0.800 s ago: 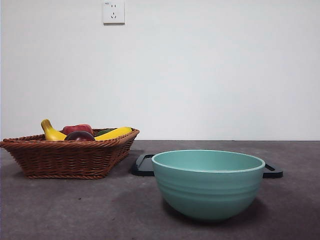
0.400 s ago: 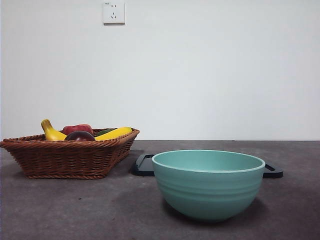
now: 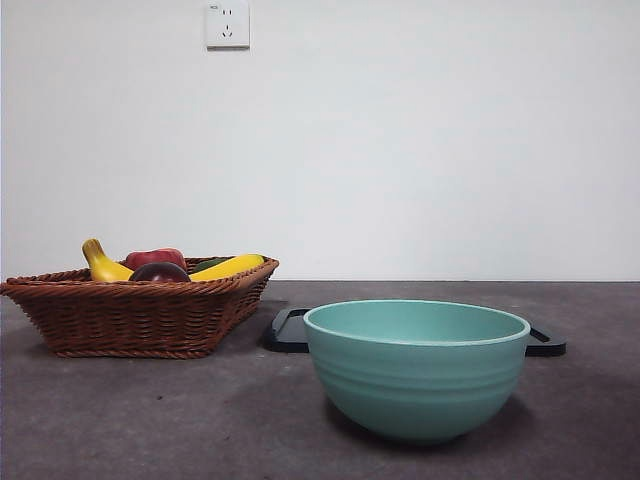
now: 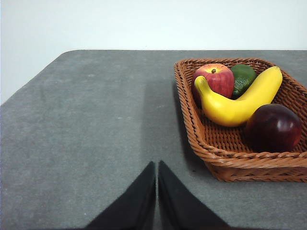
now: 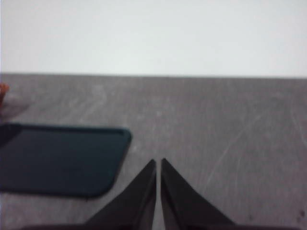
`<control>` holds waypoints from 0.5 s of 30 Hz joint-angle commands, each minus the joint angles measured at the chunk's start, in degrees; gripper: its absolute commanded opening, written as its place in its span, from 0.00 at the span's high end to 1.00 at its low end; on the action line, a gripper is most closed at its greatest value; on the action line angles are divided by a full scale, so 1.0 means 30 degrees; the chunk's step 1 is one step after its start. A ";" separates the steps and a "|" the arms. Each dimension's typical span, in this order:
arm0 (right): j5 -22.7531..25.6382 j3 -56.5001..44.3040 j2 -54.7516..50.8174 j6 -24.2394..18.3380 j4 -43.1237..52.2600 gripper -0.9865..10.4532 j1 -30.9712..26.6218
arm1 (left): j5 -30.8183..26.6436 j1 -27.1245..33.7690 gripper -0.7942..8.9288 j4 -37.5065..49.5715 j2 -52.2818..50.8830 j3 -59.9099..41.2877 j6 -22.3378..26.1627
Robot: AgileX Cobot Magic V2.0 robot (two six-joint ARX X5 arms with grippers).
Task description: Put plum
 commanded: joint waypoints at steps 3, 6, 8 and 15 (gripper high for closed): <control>0.0073 -0.0095 -0.0051 0.0044 -0.1661 0.91 -0.0015 | -0.0066 0.0029 0.91 -0.0117 -0.0036 -0.0386 -0.0058; -0.0029 -0.0095 -0.0051 0.0051 -0.1661 0.91 -0.0015 | -0.0066 0.0029 0.91 -0.0117 -0.0036 -0.0386 -0.0058; -0.0066 -0.0095 -0.0051 0.0073 -0.1661 0.91 -0.0015 | -0.0066 0.0029 0.91 -0.0117 -0.0036 -0.0386 -0.0058; -0.0058 -0.0087 -0.0051 0.0095 -0.1443 0.91 -0.0015 | -0.0066 0.0029 0.91 -0.0117 -0.0036 -0.0386 -0.0058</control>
